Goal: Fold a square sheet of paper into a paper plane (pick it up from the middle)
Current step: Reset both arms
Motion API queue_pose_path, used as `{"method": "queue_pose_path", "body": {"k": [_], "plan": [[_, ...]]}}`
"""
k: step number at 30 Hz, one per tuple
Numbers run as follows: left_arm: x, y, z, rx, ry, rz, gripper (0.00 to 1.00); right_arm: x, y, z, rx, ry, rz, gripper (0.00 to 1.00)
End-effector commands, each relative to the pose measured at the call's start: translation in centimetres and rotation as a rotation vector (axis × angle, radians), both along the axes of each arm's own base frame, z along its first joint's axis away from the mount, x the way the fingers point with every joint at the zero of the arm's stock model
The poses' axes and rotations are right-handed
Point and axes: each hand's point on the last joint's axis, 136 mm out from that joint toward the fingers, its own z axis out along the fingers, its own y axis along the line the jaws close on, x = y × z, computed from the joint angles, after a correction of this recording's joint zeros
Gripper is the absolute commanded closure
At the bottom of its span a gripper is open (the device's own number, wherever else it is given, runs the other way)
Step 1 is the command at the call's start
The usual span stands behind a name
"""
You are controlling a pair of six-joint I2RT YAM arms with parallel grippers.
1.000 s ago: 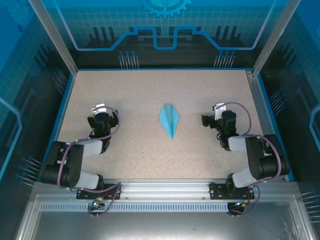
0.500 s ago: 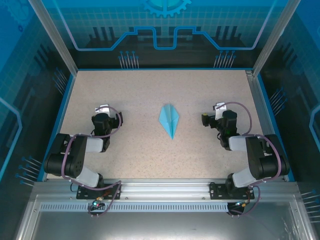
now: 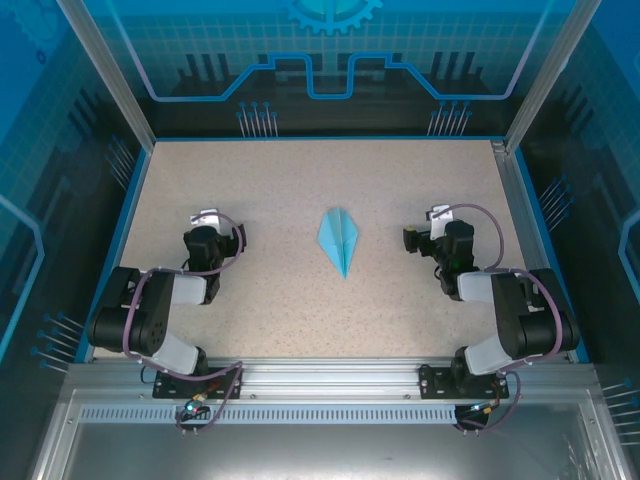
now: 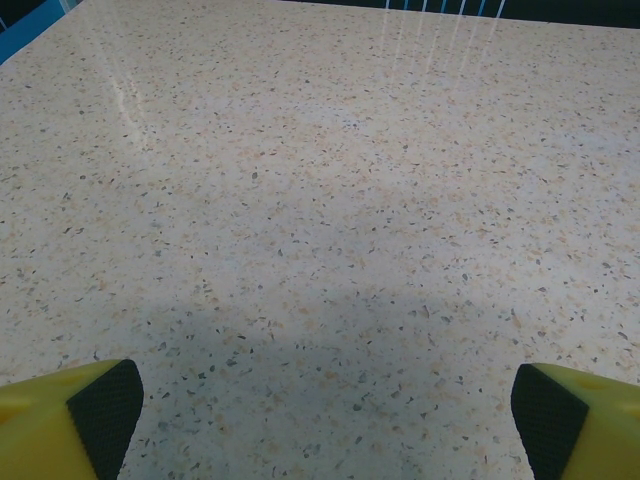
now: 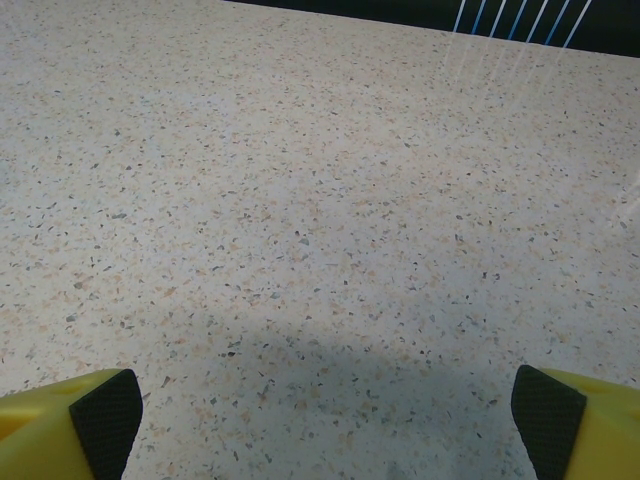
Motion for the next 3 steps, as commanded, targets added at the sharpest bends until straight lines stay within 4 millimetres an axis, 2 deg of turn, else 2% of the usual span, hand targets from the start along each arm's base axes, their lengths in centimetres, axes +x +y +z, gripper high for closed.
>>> {"method": "queue_pose_path", "body": {"k": [1, 3], "plan": [[1.00, -0.15, 1.83, -0.007, -0.061, -0.014, 0.01, 0.90, -0.30, 1.27, 0.015, -0.044, -0.006, 0.01], [0.96, -0.15, 1.77, -0.007, -0.059, -0.014, 0.01, 0.91, -0.28, 1.29, 0.016, -0.044, -0.006, 0.01]]}}
